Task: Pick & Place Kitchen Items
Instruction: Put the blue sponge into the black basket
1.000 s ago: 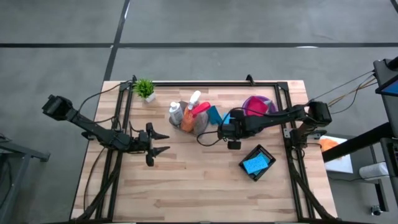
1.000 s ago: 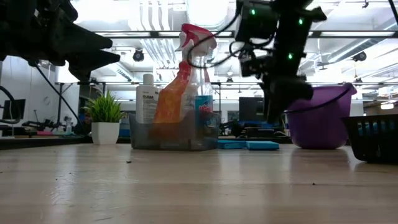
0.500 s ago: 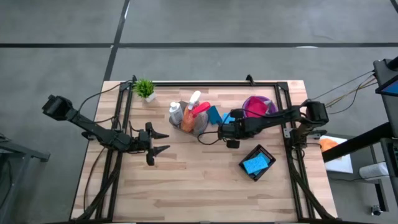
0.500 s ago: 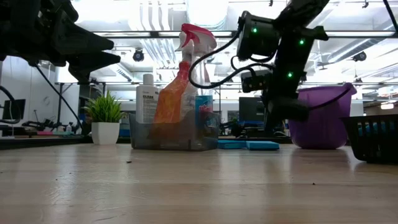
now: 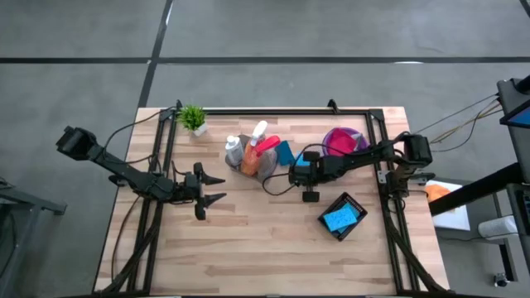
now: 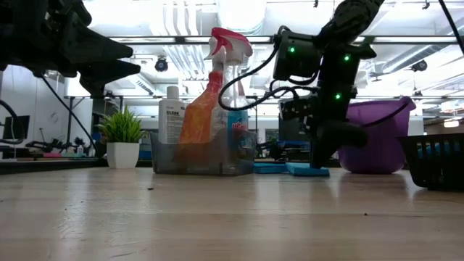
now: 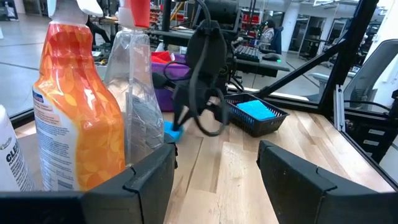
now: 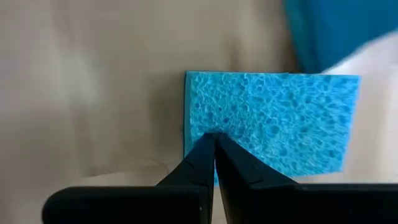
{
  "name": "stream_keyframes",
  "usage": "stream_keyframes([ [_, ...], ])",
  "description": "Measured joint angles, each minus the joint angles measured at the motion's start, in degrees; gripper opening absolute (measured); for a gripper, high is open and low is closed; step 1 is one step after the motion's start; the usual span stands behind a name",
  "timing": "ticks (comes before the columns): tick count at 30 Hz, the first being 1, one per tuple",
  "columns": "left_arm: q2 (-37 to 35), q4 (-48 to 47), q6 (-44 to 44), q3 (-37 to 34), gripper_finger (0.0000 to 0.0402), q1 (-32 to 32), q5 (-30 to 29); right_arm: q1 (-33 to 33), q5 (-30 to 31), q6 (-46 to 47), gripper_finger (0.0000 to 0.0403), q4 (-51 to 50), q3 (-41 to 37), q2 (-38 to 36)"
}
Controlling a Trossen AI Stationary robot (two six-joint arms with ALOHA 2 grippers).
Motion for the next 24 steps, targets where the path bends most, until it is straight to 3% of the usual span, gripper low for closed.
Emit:
stream_keyframes([
  [9,0.0,0.0,0.0,0.0,0.0231,0.0,-0.2,6.4,-11.7,1.2,0.0018,-0.1,1.8,-1.5],
  [18,0.0,0.0,0.0,0.0,0.0231,0.0,-0.3,16.2,-11.6,1.1,0.0018,-2.5,7.6,-1.9],
  [24,0.0,0.0,-0.1,0.0,0.0231,0.0,-0.3,17.6,-8.6,8.7,0.0019,-2.3,9.7,-1.7],
])
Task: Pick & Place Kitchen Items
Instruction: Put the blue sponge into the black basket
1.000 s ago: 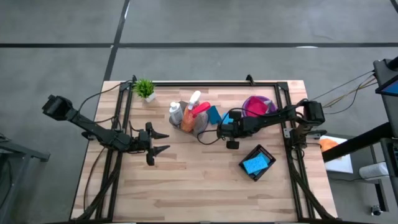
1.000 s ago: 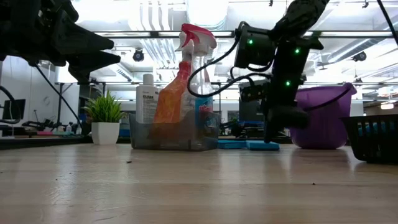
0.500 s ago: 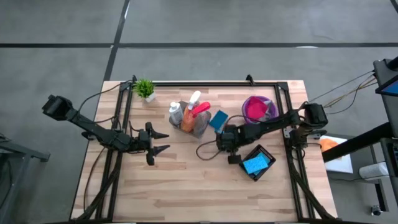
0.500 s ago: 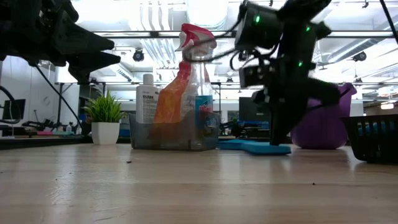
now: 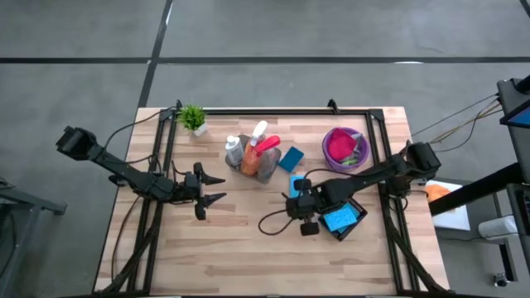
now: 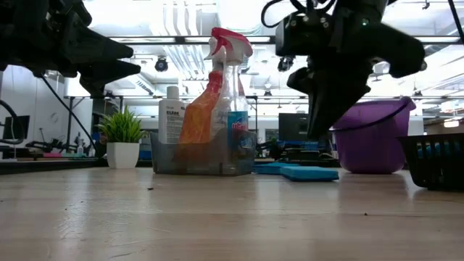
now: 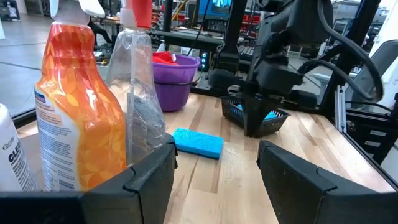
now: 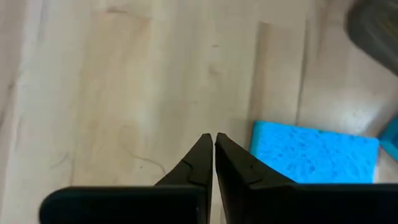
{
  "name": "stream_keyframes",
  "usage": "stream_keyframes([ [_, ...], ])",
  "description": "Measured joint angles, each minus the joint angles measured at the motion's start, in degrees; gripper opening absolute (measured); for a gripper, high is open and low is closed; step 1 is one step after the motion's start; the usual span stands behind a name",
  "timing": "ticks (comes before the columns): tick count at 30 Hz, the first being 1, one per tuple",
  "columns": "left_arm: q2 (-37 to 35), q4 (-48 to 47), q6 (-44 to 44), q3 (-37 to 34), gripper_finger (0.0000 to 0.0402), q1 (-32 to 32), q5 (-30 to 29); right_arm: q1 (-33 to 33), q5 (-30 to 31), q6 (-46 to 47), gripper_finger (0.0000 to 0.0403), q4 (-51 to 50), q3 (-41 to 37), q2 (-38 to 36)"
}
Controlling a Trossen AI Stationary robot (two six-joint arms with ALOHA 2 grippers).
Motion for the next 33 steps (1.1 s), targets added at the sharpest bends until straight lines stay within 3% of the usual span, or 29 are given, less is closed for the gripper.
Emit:
stream_keyframes([
  [4,0.0,0.0,-0.1,0.0,0.0231,0.0,0.0,-0.5,1.2,3.5,0.0055,-0.5,0.0,1.0],
  [9,0.0,0.0,-0.1,0.0,0.0231,0.0,0.0,-0.5,8.2,2.7,0.0163,-0.9,0.2,2.8],
  [13,0.0,0.0,-0.1,0.0,0.0231,0.0,0.0,-0.5,9.1,1.6,0.0241,-1.2,0.3,4.2],
  [18,0.0,0.0,-0.1,0.0,0.0231,0.0,-0.2,-0.5,10.7,1.6,0.0285,-1.5,0.3,6.6],
  [22,0.0,0.0,0.0,0.0,0.0231,0.0,-0.2,-0.5,15.1,2.1,0.0279,-1.5,0.3,9.1],
  [26,0.0,-0.2,0.0,0.0,0.0231,0.0,-0.2,-0.5,17.1,2.8,0.0244,-1.9,1.1,11.2],
  [29,0.0,-0.3,0.0,0.0,0.0231,0.0,-0.2,-0.3,17.2,3.5,0.0198,-3.0,2.1,12.1],
  [33,0.0,-0.5,0.0,0.0,0.0231,0.0,-0.2,0.5,17.4,4.2,0.0103,-4.1,3.0,12.2],
])
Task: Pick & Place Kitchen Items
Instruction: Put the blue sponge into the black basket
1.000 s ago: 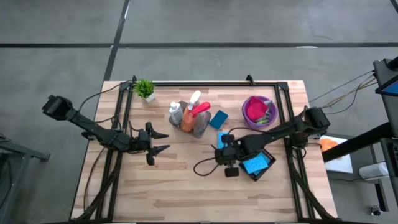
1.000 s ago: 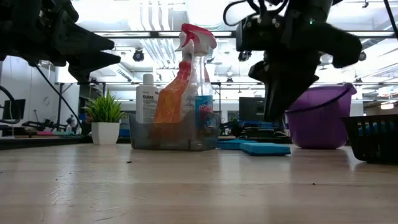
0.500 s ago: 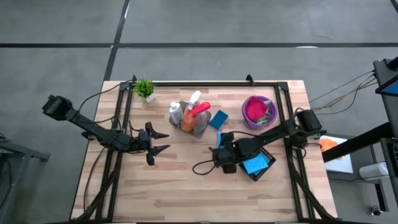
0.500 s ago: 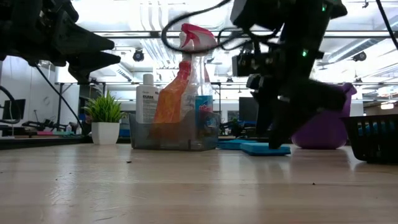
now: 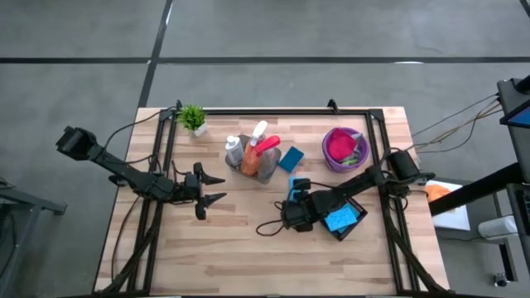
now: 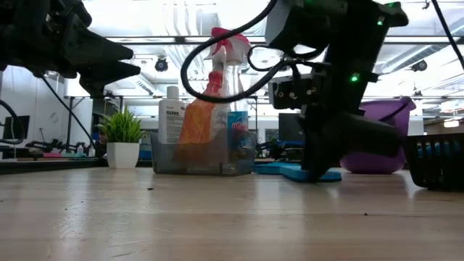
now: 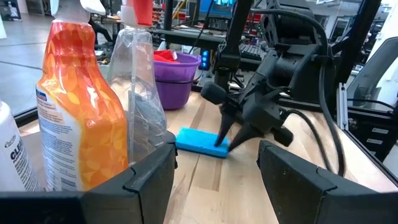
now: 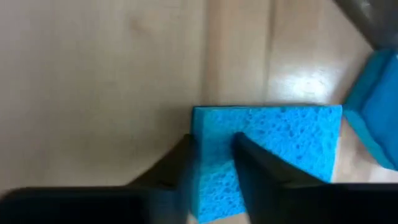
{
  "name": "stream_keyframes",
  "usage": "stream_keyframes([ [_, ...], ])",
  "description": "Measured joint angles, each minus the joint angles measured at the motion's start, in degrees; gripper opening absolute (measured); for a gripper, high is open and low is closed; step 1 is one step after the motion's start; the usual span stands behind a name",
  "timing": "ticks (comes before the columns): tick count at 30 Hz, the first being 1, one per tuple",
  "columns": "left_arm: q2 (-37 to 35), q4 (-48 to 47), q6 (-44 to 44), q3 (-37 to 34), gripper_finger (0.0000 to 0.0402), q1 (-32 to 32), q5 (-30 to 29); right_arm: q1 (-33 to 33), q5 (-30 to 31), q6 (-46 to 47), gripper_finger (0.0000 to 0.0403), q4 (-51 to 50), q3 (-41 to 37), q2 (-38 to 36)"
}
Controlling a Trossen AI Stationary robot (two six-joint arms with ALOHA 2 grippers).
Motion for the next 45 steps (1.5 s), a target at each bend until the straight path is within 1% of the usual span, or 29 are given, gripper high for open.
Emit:
stream_keyframes([
  [2,0.0,0.0,0.0,0.0,0.0231,0.0,-0.1,0.0,0.3,0.1,0.0048,-0.7,0.3,-0.3],
  [3,0.0,0.0,0.0,0.0,0.0231,0.0,-0.2,0.1,0.4,0.2,0.0034,-0.7,0.5,-0.5],
  [7,0.0,-0.2,0.0,0.0,0.0231,0.0,-0.4,0.4,0.4,1.4,0.002,-2.4,1.3,-1.8],
  [12,0.0,-0.4,0.0,0.0,0.0231,0.0,-0.4,1.2,0.5,1.5,0.0018,-7.9,4.5,-4.1],
  [16,0.0,-0.5,0.0,0.0,0.0231,0.0,-0.4,2.7,-0.2,2.4,0.0018,-15.4,9.2,-6.0],
  [19,0.0,-0.6,0.0,0.0,0.0231,0.0,-0.4,4.1,-0.8,5.2,0.0018,-21.7,14.1,-7.5],
  [25,0.0,-0.8,0.0,0.0,0.0231,0.0,-0.4,8.2,-0.8,16.5,0.0018,-35.5,23.4,-8.1],
  [31,0.0,-0.9,0.0,0.0,0.0231,0.0,-0.4,12.7,-1.4,33.0,0.0018,-51.0,29.0,-8.0],
  [33,0.0,-0.8,0.0,0.0,0.0231,0.0,-0.4,13.9,-4.7,34.9,0.0018,-49.9,28.9,-8.6],
  [37,0.0,-0.8,0.0,-0.1,0.0231,0.0,-0.4,16.0,-9.5,39.8,0.0018,-50.3,28.6,-8.9],
  [42,0.0,-0.8,0.0,-0.1,0.0231,0.0,-0.4,17.5,-11.8,45.1,0.0018,-50.3,26.6,-8.3],
  [45,0.0,-0.8,0.0,0.0,0.0231,0.0,-0.4,18.0,-12.6,46.4,0.0018,-50.2,25.0,-8.2],
])
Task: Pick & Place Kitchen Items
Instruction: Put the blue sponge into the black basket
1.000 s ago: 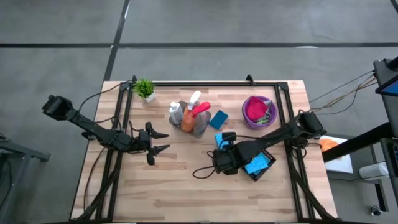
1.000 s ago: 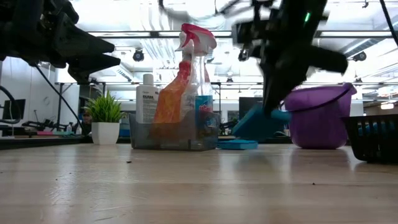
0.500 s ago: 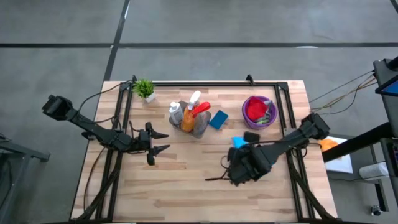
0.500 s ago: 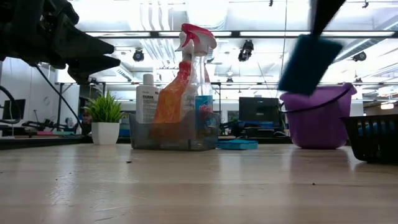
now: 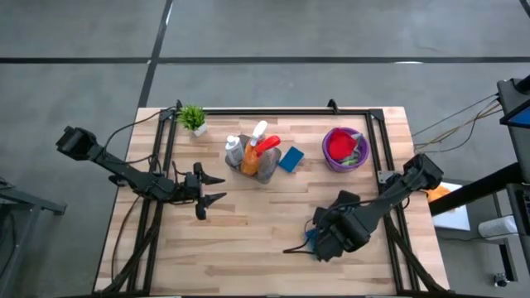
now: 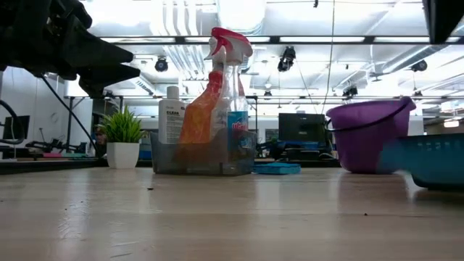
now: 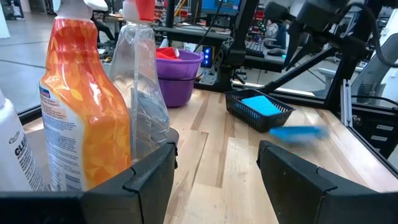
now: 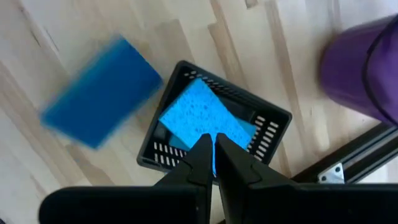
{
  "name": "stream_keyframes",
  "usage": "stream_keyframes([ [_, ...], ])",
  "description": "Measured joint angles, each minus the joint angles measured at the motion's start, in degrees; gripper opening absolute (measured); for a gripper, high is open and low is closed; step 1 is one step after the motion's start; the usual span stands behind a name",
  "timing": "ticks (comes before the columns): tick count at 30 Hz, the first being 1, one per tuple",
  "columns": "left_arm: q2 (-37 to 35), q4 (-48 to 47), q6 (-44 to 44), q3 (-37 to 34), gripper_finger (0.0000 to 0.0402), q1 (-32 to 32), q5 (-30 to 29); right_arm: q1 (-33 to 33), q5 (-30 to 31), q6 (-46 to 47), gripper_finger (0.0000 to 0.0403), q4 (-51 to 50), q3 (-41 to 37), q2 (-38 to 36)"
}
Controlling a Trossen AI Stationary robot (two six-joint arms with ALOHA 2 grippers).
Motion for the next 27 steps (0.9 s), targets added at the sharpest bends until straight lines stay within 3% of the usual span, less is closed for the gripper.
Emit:
stream_keyframes([
  [11,0.0,-0.1,0.0,0.0,0.0231,0.0,0.0,-0.2,0.8,-2.1,0.0018,1.7,-1.3,0.4],
  [15,0.0,-0.7,0.0,0.0,0.0231,0.0,0.0,-0.3,5.3,-5.1,0.0018,10.0,-1.7,0.4],
  [18,0.0,-0.9,0.0,0.0,0.0231,0.0,0.0,-0.9,6.4,-11.3,0.0023,22.1,-3.4,0.4],
  [22,0.0,-0.9,0.0,0.0,0.0231,0.0,0.0,-1.7,6.7,-21.4,0.0075,41.8,-8.1,0.4],
  [27,0.0,-1.5,0.0,0.0,0.0231,0.0,0.0,-2.5,6.9,-31.7,0.0195,60.6,-14.6,0.4],
])
